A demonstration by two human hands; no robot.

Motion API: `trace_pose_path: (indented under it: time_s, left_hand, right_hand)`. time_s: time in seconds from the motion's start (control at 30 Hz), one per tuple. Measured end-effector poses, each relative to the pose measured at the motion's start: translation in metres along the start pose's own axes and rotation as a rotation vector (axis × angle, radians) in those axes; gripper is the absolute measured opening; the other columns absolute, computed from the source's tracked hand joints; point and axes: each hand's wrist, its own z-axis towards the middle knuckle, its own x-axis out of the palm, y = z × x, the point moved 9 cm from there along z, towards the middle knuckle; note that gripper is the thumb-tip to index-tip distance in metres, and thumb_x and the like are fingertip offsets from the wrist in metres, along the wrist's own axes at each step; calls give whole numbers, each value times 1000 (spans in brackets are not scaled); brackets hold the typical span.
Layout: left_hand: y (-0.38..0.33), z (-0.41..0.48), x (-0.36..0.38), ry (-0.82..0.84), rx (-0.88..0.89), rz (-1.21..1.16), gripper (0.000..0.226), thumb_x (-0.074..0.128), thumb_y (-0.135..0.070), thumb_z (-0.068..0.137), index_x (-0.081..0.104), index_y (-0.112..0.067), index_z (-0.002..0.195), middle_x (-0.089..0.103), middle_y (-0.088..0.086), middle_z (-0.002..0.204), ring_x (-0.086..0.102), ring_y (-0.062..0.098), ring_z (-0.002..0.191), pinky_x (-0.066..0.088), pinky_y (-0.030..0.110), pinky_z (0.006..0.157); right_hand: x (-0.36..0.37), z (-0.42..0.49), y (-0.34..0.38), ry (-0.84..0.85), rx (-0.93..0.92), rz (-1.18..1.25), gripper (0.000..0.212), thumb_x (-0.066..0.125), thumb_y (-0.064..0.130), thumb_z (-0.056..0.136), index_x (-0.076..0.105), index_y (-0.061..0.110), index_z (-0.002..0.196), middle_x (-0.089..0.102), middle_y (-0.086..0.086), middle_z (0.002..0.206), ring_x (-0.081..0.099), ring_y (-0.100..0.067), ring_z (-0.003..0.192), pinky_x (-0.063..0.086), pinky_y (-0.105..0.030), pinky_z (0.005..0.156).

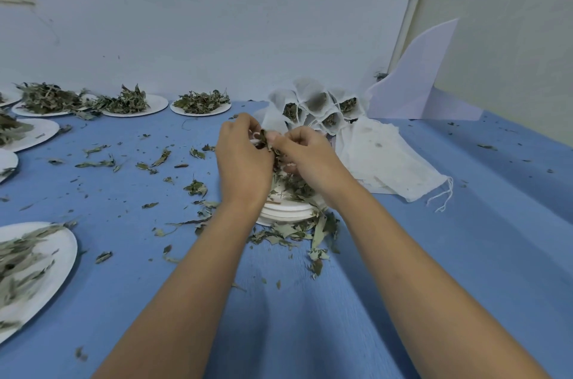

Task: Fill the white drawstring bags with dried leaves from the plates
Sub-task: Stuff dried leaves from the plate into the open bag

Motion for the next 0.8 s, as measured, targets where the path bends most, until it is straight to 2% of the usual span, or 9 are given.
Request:
trace_pose_path:
  time_s: [0.1, 0.2, 0.27, 0.37, 0.5, 0.57, 0.67, 0.8]
  left_hand:
    - [5, 2, 6, 61, -31, -54, 19, 66, -9, 83, 50, -18, 90, 53, 1, 94, 44, 0, 67, 35, 2, 58]
    - [11, 5, 11, 141, -96, -183, 20, 71, -14, 81, 54, -23, 87, 56, -5, 84, 48, 2, 66, 38, 4, 52]
    - [13, 4, 16, 220, -180, -350, 22, 73, -11, 79, 57, -23, 87, 60, -8, 83, 57, 5, 73, 47, 8, 58]
    - [15, -1, 27, 334, -298, -501, 22, 74, -8, 79, 59, -22, 87, 62, -6, 83, 64, 13, 81, 56, 27, 75]
    - [15, -4, 34, 380, -395, -616, 7, 67, -18, 87, 60, -17, 84, 60, -5, 79, 59, 8, 72, 55, 32, 78]
    - [17, -5, 32, 355, -383, -587, 11, 68, -23, 87, 59, -16, 84, 60, -4, 76, 60, 7, 70, 56, 30, 74]
    - [18, -6, 31, 346, -374, -600, 15, 71, -10, 83, 57, -16, 81, 58, -4, 67, 60, 4, 59, 56, 22, 62]
    - [25, -8, 31, 348, -485, -675, 21, 72, 0, 79, 57, -14, 77, 62, -2, 66, 61, 4, 50, 49, 17, 47]
  right_hand:
    - [-6, 1, 1, -60, -11, 31, 24, 69, 31, 86, 51, 17, 81, 48, 0, 72, 48, -16, 66, 45, -33, 67]
    - [-16, 3, -1, -131, -12, 31, 23, 71, 23, 84, 50, 17, 80, 44, 3, 67, 45, -16, 66, 44, -36, 68]
    - [-24, 3, 0, -197, -46, -26, 23, 72, 22, 84, 50, 17, 80, 45, 4, 68, 45, -14, 65, 44, -29, 65]
    - [-32, 0, 4, -268, -111, -122, 23, 70, 21, 84, 48, 19, 79, 46, 6, 69, 41, -7, 60, 34, -10, 50]
    - [-35, -2, 8, -307, -158, -196, 24, 72, 20, 83, 48, 16, 82, 48, 5, 72, 41, -6, 61, 36, -9, 51]
    - [-33, -3, 11, -299, -177, -227, 22, 71, 15, 82, 48, 15, 82, 48, 5, 71, 42, -5, 60, 36, -10, 51]
    - [-30, -5, 15, -294, -207, -249, 24, 69, 7, 78, 47, 18, 77, 48, 6, 69, 41, -6, 59, 36, -13, 52]
    - [-24, -5, 22, -221, -243, -314, 28, 71, 8, 76, 46, 21, 75, 47, 7, 69, 39, -6, 59, 36, -13, 52]
